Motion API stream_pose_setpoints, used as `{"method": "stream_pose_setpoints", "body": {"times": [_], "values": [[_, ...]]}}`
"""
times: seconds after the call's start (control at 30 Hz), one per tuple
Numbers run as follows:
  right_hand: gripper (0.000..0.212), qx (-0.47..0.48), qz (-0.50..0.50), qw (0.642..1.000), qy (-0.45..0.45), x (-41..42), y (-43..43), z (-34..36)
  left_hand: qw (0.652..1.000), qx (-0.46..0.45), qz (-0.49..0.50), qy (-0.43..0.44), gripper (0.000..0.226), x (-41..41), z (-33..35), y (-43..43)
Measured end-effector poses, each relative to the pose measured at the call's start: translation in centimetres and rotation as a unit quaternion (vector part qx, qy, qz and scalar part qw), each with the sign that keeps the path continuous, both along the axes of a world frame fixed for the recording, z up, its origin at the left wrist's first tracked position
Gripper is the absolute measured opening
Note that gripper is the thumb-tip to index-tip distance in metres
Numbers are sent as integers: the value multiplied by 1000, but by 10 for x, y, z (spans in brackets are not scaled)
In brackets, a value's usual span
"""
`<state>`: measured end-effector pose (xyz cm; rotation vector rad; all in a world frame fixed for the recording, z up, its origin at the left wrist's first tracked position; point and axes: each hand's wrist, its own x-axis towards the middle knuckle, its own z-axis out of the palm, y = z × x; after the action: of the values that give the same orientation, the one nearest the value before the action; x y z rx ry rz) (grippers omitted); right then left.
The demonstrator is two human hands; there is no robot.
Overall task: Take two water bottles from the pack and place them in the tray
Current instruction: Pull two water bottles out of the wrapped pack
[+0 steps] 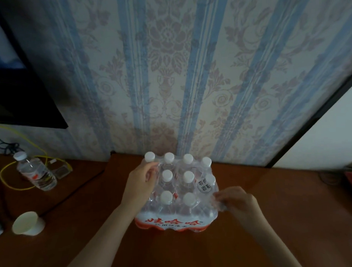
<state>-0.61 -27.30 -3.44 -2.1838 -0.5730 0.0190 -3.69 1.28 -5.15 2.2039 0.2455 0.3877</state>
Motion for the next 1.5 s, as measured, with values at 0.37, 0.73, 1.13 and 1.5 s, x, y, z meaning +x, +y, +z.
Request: {"method": "stream_pose_setpoints", "body": {"times": [0.37,0.73,1.13,1.5], "values": [[24,-278,31,946,-163,27,90,34,980,184,-76,-3,47,-16,-14,-6],[48,-464,172,865,-86,51,166,13,971,224,-83,10,66,-20,-14,-5],[33,-295,137,945,-38,49,156,14,973,215,-86,-26,65,-19,-15,-4],[27,-26,65,987,-145,61,115,194,996,-86,-28,6,113,-1,17,-8]]}}
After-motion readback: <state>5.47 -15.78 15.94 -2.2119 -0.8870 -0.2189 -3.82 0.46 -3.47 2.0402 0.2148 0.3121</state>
